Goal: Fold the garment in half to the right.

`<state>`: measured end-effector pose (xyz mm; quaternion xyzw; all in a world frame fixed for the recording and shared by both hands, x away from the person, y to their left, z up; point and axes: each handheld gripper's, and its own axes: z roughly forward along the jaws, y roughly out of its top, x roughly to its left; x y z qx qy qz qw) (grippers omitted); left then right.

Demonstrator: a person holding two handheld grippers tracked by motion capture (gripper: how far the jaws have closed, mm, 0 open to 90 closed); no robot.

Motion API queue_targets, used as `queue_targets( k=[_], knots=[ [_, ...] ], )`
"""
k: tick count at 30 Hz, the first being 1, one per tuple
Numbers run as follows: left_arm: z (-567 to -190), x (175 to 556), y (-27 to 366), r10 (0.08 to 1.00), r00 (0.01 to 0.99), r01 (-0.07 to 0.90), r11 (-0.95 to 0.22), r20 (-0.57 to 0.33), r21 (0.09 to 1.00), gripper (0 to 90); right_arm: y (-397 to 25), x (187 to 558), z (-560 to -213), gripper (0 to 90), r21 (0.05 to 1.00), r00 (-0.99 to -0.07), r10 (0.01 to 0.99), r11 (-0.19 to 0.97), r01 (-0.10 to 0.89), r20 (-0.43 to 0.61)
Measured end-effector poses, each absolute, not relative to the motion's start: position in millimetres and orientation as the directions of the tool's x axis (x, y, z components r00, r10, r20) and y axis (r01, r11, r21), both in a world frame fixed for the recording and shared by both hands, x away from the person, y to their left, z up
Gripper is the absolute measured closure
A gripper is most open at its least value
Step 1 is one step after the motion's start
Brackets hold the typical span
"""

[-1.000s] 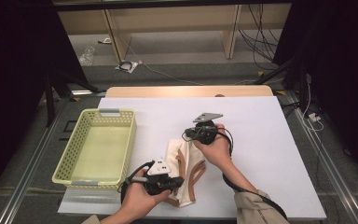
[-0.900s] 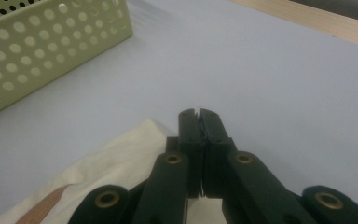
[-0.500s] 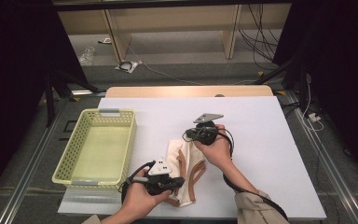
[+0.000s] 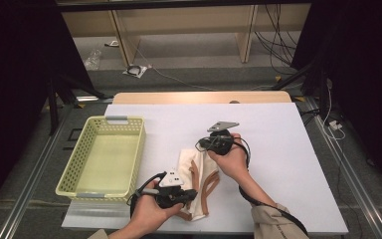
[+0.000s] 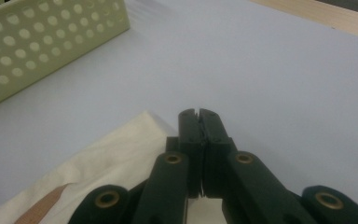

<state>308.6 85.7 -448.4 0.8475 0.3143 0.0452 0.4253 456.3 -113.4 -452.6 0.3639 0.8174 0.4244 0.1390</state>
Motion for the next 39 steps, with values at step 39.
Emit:
queue_targets(
  k=[39],
  knots=[
    [-452.1, 310.2, 79.7, 0.566, 0.802, 0.497, -0.456, -0.19, 0.739, 86.4, -116.8, 456.9, -455.7, 89.5, 0.787, -0.692, 0.718, 0.379, 0.487, 0.082]
  ],
)
